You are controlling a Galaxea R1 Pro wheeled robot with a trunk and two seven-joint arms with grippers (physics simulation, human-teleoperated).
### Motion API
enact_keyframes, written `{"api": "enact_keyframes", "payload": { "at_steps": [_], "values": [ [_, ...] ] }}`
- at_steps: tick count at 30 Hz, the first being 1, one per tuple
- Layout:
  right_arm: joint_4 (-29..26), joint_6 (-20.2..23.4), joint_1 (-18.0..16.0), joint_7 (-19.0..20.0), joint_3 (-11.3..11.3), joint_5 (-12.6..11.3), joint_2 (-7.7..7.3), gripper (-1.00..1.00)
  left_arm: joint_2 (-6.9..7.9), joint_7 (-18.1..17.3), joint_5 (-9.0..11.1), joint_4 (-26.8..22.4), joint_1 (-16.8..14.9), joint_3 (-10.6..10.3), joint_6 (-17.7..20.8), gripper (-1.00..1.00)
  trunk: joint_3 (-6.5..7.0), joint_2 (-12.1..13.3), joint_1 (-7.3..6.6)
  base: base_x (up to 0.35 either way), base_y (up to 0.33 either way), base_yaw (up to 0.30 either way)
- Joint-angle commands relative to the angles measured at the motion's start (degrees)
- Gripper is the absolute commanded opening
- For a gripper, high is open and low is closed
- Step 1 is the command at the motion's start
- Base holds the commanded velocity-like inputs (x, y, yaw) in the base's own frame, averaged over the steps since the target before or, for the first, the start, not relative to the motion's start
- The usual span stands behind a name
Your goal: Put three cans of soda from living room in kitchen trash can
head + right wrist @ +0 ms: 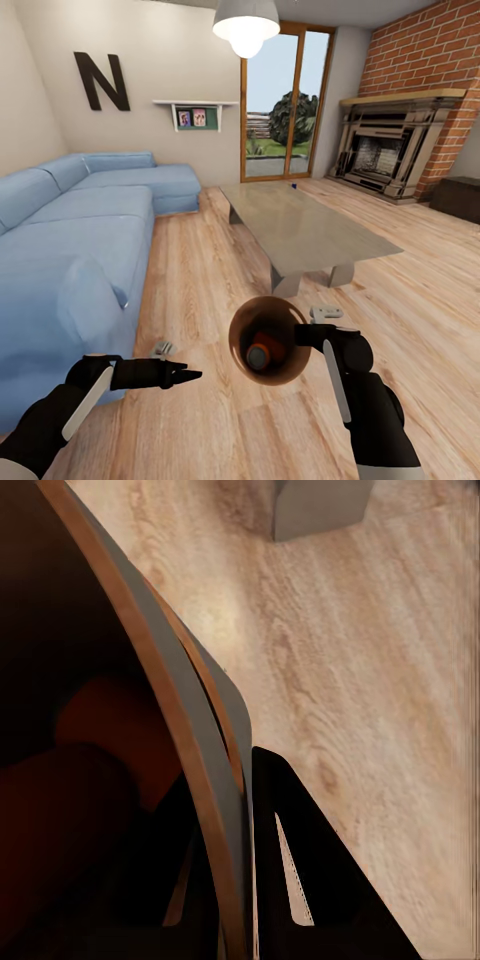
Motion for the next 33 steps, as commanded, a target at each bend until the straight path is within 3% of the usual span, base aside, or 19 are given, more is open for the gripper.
{"api": "enact_keyframes", "payload": {
  "at_steps": [1,33],
  "values": [
    [0.0,0.0,0.0,0.2,0.0,-1.0,-0.01,-1.0,-0.05,0.0,-0.1,0.0,0.0,0.0,0.0,1.0,0.07,0.0,0.0,0.0,0.0,-0.161],
    [0.0,0.0,0.0,0.4,0.0,-1.0,0.14,-1.0,-0.19,0.0,-0.5,-0.5,0.0,0.0,-0.1,1.0,1.85,0.0,0.0,0.0,0.0,-0.141]
  ]
}}
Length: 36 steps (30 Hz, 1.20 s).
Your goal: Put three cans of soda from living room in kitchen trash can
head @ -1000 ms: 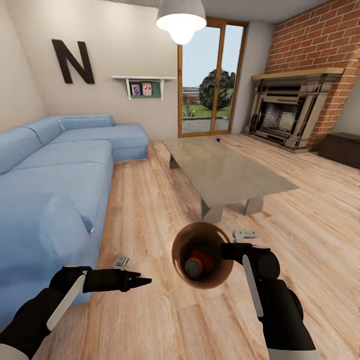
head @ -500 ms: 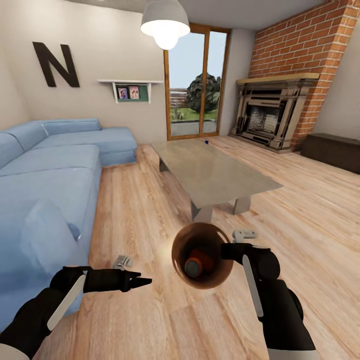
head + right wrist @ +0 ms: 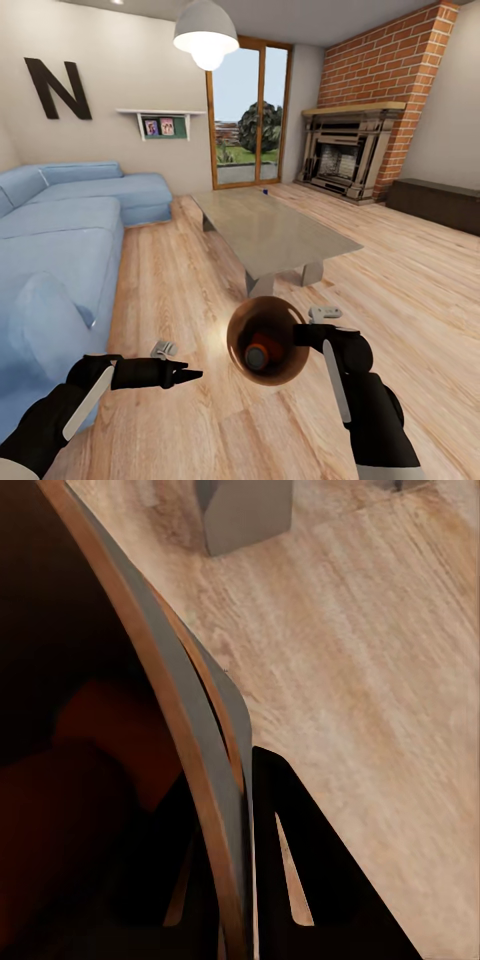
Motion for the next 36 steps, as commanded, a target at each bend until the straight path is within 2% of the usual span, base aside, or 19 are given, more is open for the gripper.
{"api": "enact_keyframes", "payload": {
  "at_steps": [1,16,20,26,31,36],
  "values": [
    [0.0,0.0,0.0,0.1,0.0,-0.1,-0.02,-1.0,0.0,0.0,0.0,0.0,0.0,0.0,0.0,1.0,0.05,0.0,0.0,0.0,0.0,-0.17],
    [0.0,0.0,0.0,0.1,0.0,-0.1,-0.07,-1.0,-0.07,0.0,0.4,0.1,0.0,0.1,-0.1,1.0,0.81,0.0,0.0,0.004,0.0,-0.205],
    [0.0,0.0,0.0,0.1,0.0,-0.1,-0.07,-1.0,-1.32,0.0,0.0,0.1,0.0,0.1,0.0,1.0,1.02,0.0,0.0,0.113,-0.059,-0.208],
    [0.0,0.0,0.0,0.1,0.1,-0.1,-0.08,-1.0,-2.01,0.3,-0.3,0.1,0.0,0.1,-0.1,1.0,1.19,0.0,0.0,0.203,-0.197,-0.106],
    [0.0,0.0,0.0,0.2,0.3,-0.1,-0.12,-1.0,-2.38,4.3,-0.8,-0.1,0.0,-0.1,-0.1,1.0,1.19,0.0,0.0,0.23,-0.247,-0.005],
    [0.0,0.0,0.0,0.2,0.4,-0.1,-0.06,-1.0,-3.75,5.0,-0.9,0.0,0.0,-0.2,-0.1,1.0,1.2,0.0,0.0,0.231,-0.249,0.0]
  ]
}}
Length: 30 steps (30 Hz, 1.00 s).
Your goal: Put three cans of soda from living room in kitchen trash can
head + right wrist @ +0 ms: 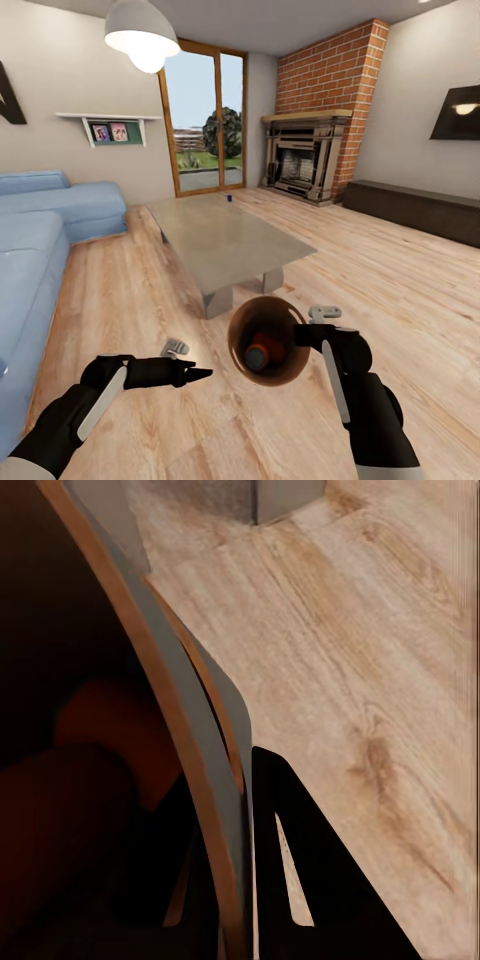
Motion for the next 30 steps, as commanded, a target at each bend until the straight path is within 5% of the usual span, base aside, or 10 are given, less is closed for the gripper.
{"api": "enact_keyframes", "payload": {
  "at_steps": [1,30],
  "values": [
    [0.0,0.0,0.0,0.2,0.0,-1.5,0.08,-1.0,-0.11,0.0,0.0,0.0,0.0,0.0,0.0,1.0,0.03,0.0,-0.01,0.231,-0.249,-0.033],
    [0.0,0.0,0.0,0.3,-0.1,-1.6,-0.35,-1.0,-0.21,-0.3,0.1,-0.1,0.0,0.2,0.0,1.0,0.39,0.0,-0.01,0.231,-0.249,-0.031]
  ]
}}
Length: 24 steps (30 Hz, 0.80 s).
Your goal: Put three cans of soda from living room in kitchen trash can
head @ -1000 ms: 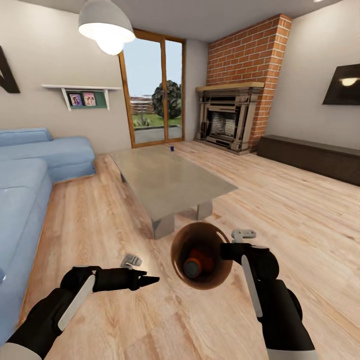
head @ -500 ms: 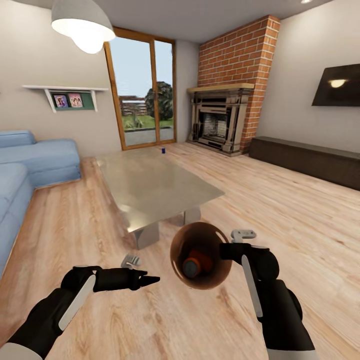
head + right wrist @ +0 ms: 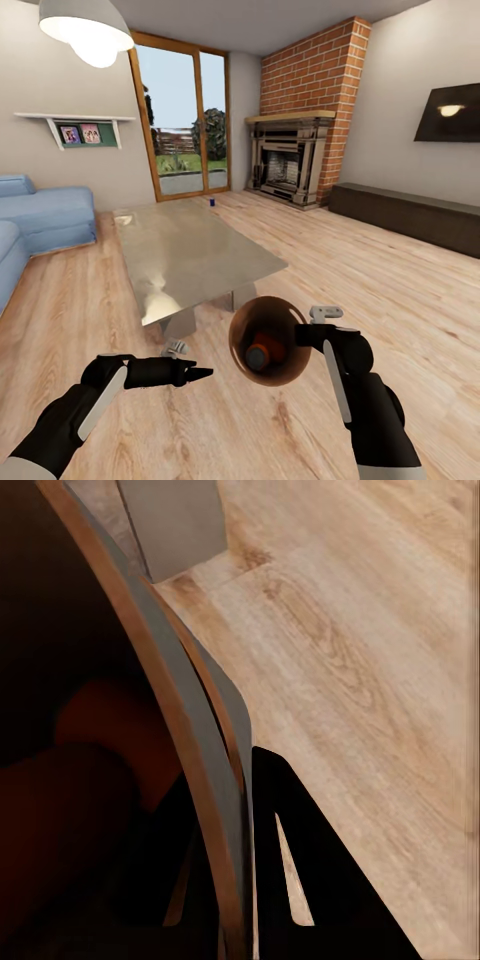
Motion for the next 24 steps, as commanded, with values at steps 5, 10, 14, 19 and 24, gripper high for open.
{"api": "enact_keyframes", "payload": {
  "at_steps": [5,10,14,19,24],
  "values": [
    [0.0,0.0,0.0,0.2,0.1,-1.2,0.36,-1.0,-0.02,0.1,0.0,0.0,0.0,-0.1,0.0,1.0,0.01,0.0,-0.01,0.231,-0.249,0.0],
    [0.0,0.0,0.0,0.2,0.1,-1.3,0.43,-1.0,-0.09,0.3,0.0,0.0,0.0,-0.3,0.0,1.0,0.01,0.0,-0.01,0.231,-0.25,0.0],
    [0.0,0.0,0.0,0.2,0.1,-1.3,0.42,-1.0,-0.12,0.3,0.0,0.0,0.0,-0.3,0.0,1.0,0.01,0.0,-0.01,0.231,-0.253,0.0],
    [0.0,0.0,0.0,0.2,0.1,-1.3,0.39,-1.0,-0.25,0.3,0.0,0.0,0.0,-0.3,0.0,1.0,0.01,0.0,-0.01,0.229,-0.265,0.0],
    [0.0,0.0,0.0,0.2,0.1,-1.3,0.4,-1.0,-0.27,0.3,0.0,0.0,0.0,-0.3,0.0,1.0,0.01,0.0,-0.01,0.221,-0.277,0.0]
  ]
}}
